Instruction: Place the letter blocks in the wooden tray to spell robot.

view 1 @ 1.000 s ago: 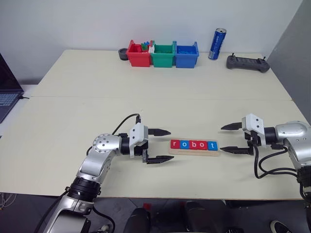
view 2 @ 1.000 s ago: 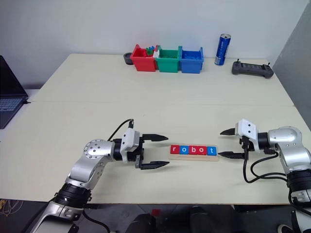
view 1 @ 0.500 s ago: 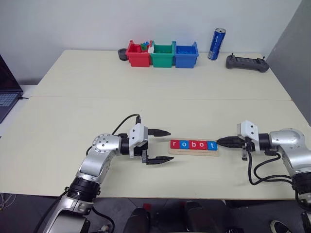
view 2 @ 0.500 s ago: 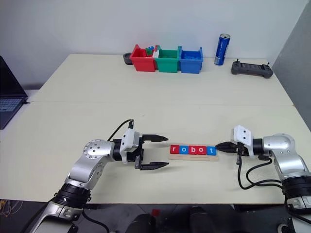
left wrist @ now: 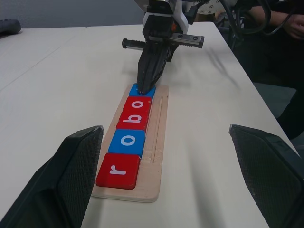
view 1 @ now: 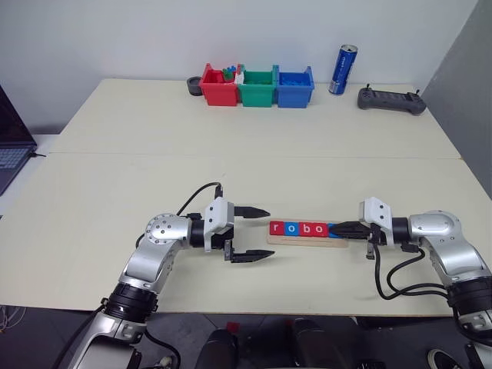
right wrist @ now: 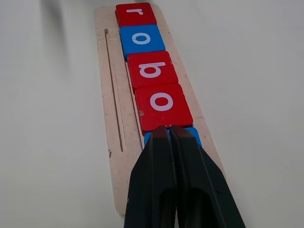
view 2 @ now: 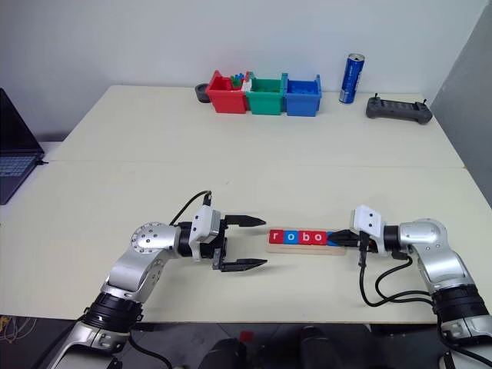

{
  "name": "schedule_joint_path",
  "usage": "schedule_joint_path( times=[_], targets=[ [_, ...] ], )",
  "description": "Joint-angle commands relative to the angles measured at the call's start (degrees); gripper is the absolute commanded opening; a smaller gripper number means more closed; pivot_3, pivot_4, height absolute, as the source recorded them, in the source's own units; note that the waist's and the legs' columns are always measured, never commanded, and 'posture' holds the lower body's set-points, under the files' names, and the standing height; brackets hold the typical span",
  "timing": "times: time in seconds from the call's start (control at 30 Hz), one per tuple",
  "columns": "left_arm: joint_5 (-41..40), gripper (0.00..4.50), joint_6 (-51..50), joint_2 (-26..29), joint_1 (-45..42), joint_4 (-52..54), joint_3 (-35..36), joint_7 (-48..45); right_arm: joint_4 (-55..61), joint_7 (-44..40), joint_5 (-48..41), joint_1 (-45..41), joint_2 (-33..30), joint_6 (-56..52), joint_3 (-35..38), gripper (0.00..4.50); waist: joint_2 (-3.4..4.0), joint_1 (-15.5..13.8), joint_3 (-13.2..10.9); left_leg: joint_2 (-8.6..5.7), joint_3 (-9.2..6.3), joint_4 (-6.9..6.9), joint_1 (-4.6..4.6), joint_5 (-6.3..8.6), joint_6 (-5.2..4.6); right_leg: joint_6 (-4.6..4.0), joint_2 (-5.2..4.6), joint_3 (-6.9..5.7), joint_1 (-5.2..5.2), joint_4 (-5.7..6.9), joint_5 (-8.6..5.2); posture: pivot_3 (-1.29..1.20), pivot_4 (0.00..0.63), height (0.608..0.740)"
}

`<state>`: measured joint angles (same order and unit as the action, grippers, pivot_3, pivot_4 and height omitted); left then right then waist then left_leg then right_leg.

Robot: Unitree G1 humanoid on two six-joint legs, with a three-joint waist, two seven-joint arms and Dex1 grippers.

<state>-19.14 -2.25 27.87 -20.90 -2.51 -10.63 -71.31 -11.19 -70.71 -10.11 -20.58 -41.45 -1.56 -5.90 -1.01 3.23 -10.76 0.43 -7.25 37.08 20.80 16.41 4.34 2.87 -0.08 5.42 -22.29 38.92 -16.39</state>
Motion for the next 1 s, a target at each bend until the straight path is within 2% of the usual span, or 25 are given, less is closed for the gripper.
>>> schedule_joint_path(
  times=[0.03, 0.2, 0.3, 0.4, 0.53, 0.77, 1.0],
  targets=[
    [-0.92, 4.50, 0.27, 0.29, -0.36, 1.76, 1.04, 0.11, 4.73, 0.21, -3.17, -0.38, -0.64, -2.52, 2.47, 0.09, 0.00, -0.01, 0.00, 0.00, 0.00, 0.00, 0.00, 0.00, 0.00, 0.00, 0.00, 0.00, 0.00, 0.00, 0.00, 0.00, 0.150, 0.740],
    [-1.14, 4.50, 0.37, 1.09, -0.05, 1.67, 1.83, -0.10, 18.01, 1.00, -8.97, 3.39, -4.29, -11.35, 6.57, 0.09, 0.00, -0.21, 0.00, 0.00, -0.06, 0.00, 0.04, 0.00, 0.00, 0.00, 0.00, -0.05, 0.00, -0.01, 0.00, 0.00, 0.150, 0.740],
    [-1.28, 4.50, 0.37, 1.95, 0.77, 1.98, 2.53, -0.06, 25.37, 4.15, -11.40, 7.75, -5.30, -16.08, 9.44, 0.09, 0.00, -0.38, 0.00, 0.01, -0.12, -0.01, 0.05, 0.00, 0.00, 0.00, 0.00, -0.10, 0.00, -0.04, 0.00, 0.00, 0.150, 0.740],
    [-1.63, 4.50, -0.04, 2.75, 2.07, 2.82, 3.34, 0.20, 29.06, 7.96, -11.77, 14.22, -4.98, -17.60, 12.79, 0.65, 0.00, -0.47, 0.00, 0.00, -0.12, -0.01, 0.06, 0.00, 0.00, 0.00, 0.01, -0.11, 0.02, -0.04, -0.01, 0.00, 0.150, 0.740],
    [-1.98, 4.50, -0.33, 3.81, 3.87, 4.03, 4.06, 0.16, 31.15, 10.10, -11.34, 22.29, -5.30, -16.58, 16.52, 2.01, -0.01, -0.76, 0.00, -0.02, -0.09, -0.01, 0.07, 0.00, 0.00, 0.01, -0.01, -0.08, 0.02, -0.05, -0.01, 0.00, 0.150, 0.740],
    [-2.44, 4.50, -0.83, 5.50, 6.23, 4.92, 4.82, -0.33, 29.41, 10.13, -10.79, 27.14, -6.73, -14.66, 19.98, 4.46, 0.00, -0.50, 0.00, 0.02, 0.01, -0.01, -0.01, 0.00, 0.00, 0.01, 0.05, 0.00, 0.02, -0.01, -0.01, 0.00, 0.150, 0.740],
    [-0.74, 4.50, -1.07, 5.85, 6.90, 4.91, 4.89, 1.54, 29.12, 10.36, -10.49, 28.68, -7.24, -14.24, 19.67, 4.49, 0.00, -0.53, 0.00, 0.02, 0.03, 0.00, -0.01, 0.00, 0.00, 0.00, 0.04, 0.03, 0.02, -0.01, -0.01, 0.00, 0.150, 0.740]
  ],
)
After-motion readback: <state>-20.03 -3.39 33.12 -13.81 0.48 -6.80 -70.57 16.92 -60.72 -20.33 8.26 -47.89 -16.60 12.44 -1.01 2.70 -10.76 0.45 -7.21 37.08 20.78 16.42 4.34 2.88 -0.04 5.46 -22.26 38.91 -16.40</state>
